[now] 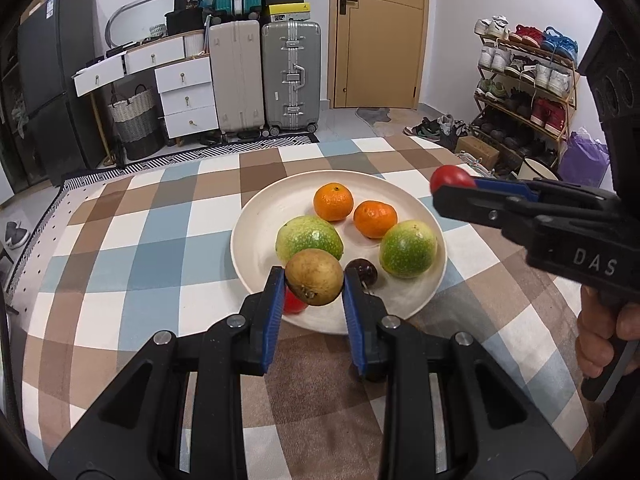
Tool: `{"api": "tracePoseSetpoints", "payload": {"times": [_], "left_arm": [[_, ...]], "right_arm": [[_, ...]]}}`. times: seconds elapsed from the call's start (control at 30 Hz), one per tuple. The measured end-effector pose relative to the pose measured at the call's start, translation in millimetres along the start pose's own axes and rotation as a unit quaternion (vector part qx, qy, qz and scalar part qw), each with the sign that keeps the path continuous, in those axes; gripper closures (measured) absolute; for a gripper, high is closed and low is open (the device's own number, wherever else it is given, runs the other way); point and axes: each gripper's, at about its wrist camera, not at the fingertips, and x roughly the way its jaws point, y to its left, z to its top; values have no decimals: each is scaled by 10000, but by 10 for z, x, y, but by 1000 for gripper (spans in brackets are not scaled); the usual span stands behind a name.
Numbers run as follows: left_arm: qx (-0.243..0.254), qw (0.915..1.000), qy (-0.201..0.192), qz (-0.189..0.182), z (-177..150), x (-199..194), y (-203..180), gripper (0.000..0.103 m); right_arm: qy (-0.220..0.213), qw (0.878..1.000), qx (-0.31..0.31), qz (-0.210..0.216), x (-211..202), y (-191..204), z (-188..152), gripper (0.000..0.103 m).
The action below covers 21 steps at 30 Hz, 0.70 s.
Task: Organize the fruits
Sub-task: 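Carry the tomato and yellow pear over the plate with both tools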
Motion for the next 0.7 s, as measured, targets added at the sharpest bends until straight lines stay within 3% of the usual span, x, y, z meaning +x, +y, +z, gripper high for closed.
{"api": "tracePoseSetpoints", "payload": {"times": [0.7], "left_arm": [[-188,9997,1,-151,1,224,70,77]], "right_arm": [[254,9994,198,-100,487,15,-47,72]]}}
